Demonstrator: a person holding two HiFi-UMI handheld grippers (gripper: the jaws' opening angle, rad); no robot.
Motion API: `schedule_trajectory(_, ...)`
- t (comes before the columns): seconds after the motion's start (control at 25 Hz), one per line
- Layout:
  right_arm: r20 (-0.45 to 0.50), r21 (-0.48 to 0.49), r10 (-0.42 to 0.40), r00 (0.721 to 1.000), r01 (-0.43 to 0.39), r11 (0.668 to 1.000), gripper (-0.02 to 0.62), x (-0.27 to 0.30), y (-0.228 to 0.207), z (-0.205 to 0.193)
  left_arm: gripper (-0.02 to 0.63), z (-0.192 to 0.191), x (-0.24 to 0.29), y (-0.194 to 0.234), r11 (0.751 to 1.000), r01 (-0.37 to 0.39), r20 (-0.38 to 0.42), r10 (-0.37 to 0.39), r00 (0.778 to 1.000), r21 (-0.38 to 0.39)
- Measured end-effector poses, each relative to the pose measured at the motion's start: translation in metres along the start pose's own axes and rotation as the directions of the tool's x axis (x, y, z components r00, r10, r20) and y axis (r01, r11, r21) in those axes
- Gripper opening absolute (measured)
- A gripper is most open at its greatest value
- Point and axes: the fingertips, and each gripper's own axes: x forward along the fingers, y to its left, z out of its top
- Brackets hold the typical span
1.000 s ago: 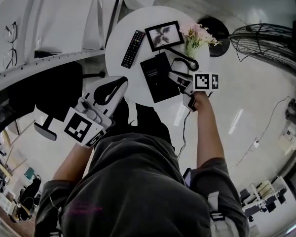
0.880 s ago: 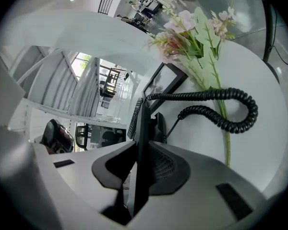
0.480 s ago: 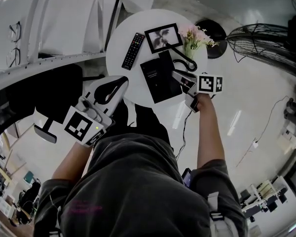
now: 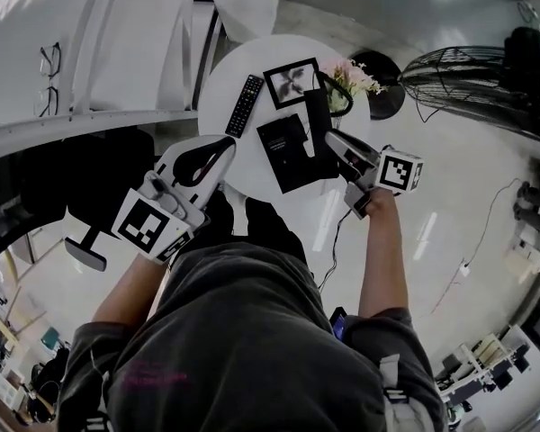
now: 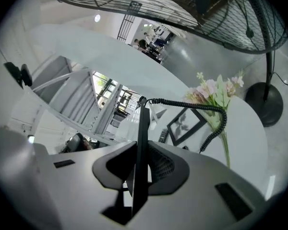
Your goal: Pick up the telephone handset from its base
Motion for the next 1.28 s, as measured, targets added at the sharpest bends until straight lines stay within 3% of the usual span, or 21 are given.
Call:
schedule_trajectory(0.4,0.157,-0.135,0.093,0.983,-0.072,0.988,0.078,-0.041,0.095,0.025,0.018,0.035,-0.019,-0.011,0.996,0.051,0.053,-0.055,0.997,0.069)
schedule_trajectory(0.6,0.234,-0.078,0.087,0.968,-0.070,0.994,0.078,-0.056,0.119,0.021,0.018,0.049,-0.030,-0.013,0.993,0.073,0.072,-0.080,0.994,0.097)
schedule_trajectory(0.84,0.360,-0.174,0.189,0.914,-0.133,0.976,0.078,-0.078,0.176,0.038,0.018,0.060,-0.047,-0.013,0.988,0.087,0.088,-0.098,0.991,0.124)
schedule_trajectory(1.28,0.502,-0.222,0.193,0.843,-0.090,0.971,0.078,-0.107,0.233,0.042,0.018,0.090,-0.073,-0.011,0.978,0.093,0.136,-0.120,0.983,0.185)
